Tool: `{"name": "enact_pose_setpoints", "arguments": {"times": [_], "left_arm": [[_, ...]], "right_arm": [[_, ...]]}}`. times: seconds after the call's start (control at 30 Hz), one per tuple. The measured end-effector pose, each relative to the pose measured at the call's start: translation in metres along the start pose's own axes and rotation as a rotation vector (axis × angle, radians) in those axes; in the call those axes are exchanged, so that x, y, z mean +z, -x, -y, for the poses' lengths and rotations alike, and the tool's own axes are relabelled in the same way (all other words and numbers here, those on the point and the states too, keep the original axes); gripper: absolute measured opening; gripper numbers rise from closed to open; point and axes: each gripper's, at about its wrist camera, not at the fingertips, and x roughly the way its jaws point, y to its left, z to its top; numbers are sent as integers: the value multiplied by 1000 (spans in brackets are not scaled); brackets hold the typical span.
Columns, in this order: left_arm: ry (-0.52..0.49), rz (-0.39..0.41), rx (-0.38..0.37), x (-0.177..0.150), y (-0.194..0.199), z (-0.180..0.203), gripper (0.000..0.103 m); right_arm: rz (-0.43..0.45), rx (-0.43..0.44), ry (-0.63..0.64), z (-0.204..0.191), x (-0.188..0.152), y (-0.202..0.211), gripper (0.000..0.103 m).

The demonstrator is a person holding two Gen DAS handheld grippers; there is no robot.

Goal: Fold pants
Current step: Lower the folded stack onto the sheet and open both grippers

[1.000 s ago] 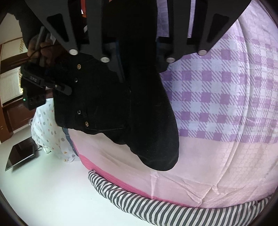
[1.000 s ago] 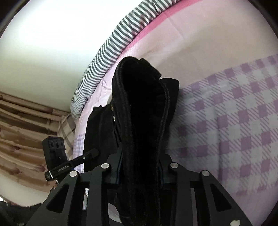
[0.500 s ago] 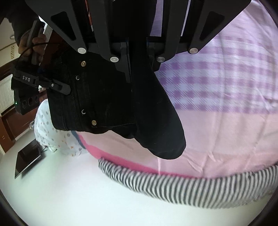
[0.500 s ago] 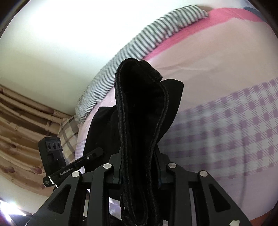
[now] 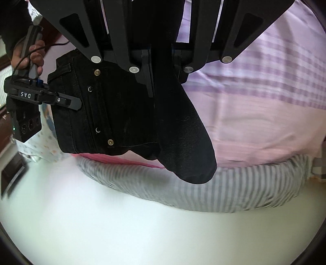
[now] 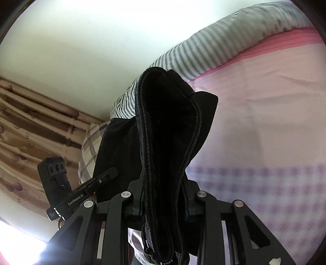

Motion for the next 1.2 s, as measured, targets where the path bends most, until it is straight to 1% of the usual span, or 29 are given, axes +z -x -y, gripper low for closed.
{"name": "enact_pose_setpoints", "arguments": {"times": [0.07,0.2,0.4,0.5,0.63,0.7,0.77,0.8,0.83,0.87,0.93,1.0,1.07,1.2], "left_arm": [[26,-1,23,6,-3,-26,12],[51,-12,54,18,-16,-63,12],[63,-40,77,33,-43,-95,12],[62,-42,75,36,-55,-103,12],[74,-56,67,31,-65,-112,14],[81,-68,79,28,-69,-116,19],[114,-81,95,24,-72,-123,32],[123,-81,101,24,-72,-124,34],[128,-80,110,23,-72,-124,35],[127,-79,125,22,-70,-122,37],[105,-78,173,19,-67,-118,39],[66,-70,228,15,-61,-109,39],[41,-55,266,8,-54,-102,39],[21,-40,316,-8,-43,-93,40]], "right_arm": [[-21,-3,9,-8,8,-23,26],[-64,-17,18,-19,26,-71,26],[-100,-38,-10,-17,45,-120,26],[-102,-49,-19,-13,49,-130,26],[-104,-73,-19,3,52,-131,26],[-102,-98,-12,8,52,-136,28],[-102,-135,-17,16,51,-136,35],[-101,-154,-17,17,50,-136,38],[-100,-170,-17,17,50,-134,43],[-95,-196,-11,17,48,-132,44],[-83,-204,0,17,43,-125,44],[-66,-230,20,14,38,-117,44],[-58,-244,42,11,30,-111,44],[-53,-259,65,6,12,-95,44]]}}
